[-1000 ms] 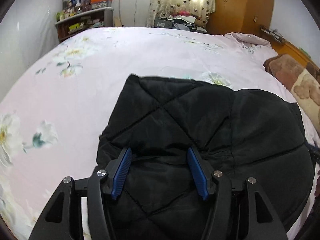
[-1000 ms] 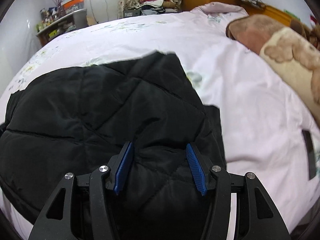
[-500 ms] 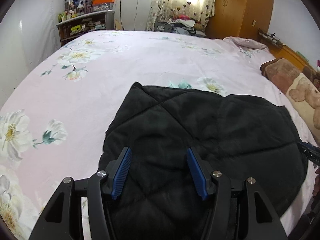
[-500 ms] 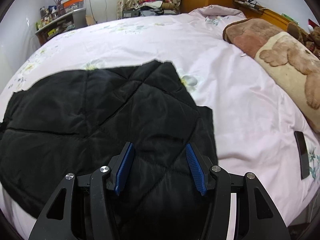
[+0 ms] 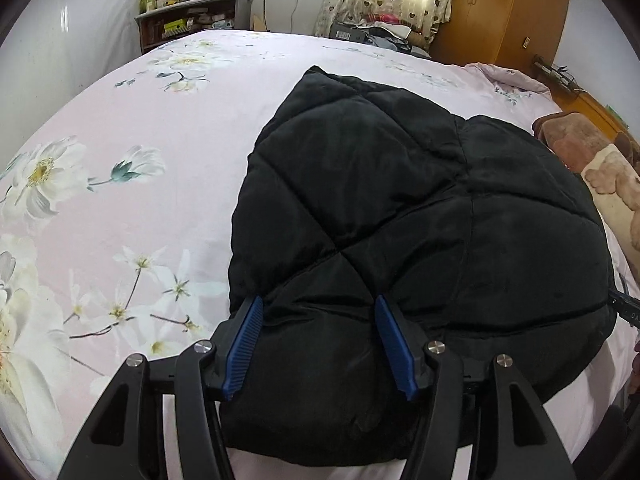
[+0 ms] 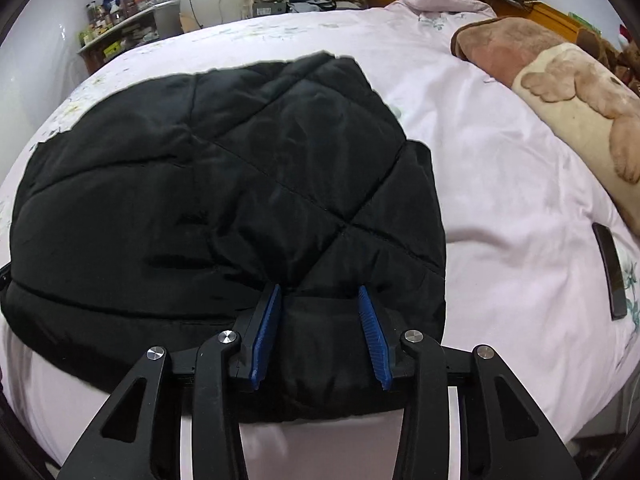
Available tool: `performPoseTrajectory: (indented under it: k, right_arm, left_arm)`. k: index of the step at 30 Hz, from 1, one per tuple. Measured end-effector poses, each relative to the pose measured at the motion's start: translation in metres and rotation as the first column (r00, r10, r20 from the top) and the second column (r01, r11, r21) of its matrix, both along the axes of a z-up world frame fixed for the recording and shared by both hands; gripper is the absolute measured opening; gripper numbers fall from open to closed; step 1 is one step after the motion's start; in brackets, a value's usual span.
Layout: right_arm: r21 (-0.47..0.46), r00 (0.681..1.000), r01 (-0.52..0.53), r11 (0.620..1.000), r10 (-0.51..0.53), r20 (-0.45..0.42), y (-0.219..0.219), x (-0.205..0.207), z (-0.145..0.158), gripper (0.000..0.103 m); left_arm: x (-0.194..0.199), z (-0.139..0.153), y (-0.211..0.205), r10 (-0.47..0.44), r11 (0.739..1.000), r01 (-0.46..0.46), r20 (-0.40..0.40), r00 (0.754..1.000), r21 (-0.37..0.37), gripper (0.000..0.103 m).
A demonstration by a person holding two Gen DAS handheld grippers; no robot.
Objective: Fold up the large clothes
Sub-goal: 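Pat the black jacket bundle flat with both open tools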
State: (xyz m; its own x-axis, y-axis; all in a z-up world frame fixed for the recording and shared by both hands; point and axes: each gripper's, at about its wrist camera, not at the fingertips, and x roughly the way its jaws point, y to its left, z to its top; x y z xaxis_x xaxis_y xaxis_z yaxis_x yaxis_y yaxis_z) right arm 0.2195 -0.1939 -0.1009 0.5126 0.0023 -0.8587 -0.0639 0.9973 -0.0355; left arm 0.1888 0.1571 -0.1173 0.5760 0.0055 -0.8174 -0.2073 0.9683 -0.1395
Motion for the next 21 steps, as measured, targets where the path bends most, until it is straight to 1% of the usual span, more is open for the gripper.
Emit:
performPoseTrajectory:
  k: [2,4,7,10,12,15,18,21]
  right_arm:
    - [-0.015,1.0,0.003,1.0,-0.003,-0.006,0.003,0.003,-0.001,0.041]
    - [-0.02,1.0,0.013,1.0,-0.014,-0.005,0.004,0.002,0.007,0.041]
    - [0.02,1.0,0.004,1.0,-0.005,0.03,0.004,-0.01,0.026,0.041]
    - [0.022,0.997,-0.019,1.0,0.018,0.074,0.009,-0.026,0.041,0.041]
    - [0.037,0.996,-0.027,0.999,0.024,0.081,0.012,-0.031,0.045,0.041]
    - [0.054,0.996,-0.04,0.998,0.036,0.082,0.019,-0.031,0.046,0.041]
    - [0.045,0.995,-0.053,0.998,0.05,0.083,0.03,-0.027,0.047,0.041]
    - [0.045,0.993,-0.066,0.997,0.061,0.096,0.034,-0.014,0.049,0.041]
  left_arm:
    - [0.003,0.002,0.0,0.007,1.0,-0.007,-0.011,1.0,0.0,0.062]
    - [0.002,0.01,-0.001,0.01,1.0,-0.01,-0.014,1.0,0.005,0.06]
    - [-0.01,0.028,0.0,0.006,1.0,-0.006,0.013,1.0,-0.015,0.06]
    - [-0.02,0.044,-0.001,0.0,1.0,0.0,0.045,0.999,0.005,0.06]
    - [-0.02,0.052,-0.002,0.003,1.0,-0.005,0.054,0.999,0.024,0.06]
    - [-0.016,0.061,-0.008,0.001,0.998,-0.005,0.064,0.998,0.059,0.06]
    - [-0.006,0.064,-0.01,-0.01,0.998,0.006,0.072,0.997,0.058,0.06]
    - [0.011,0.064,-0.01,-0.021,0.998,0.016,0.076,0.997,0.063,0.06]
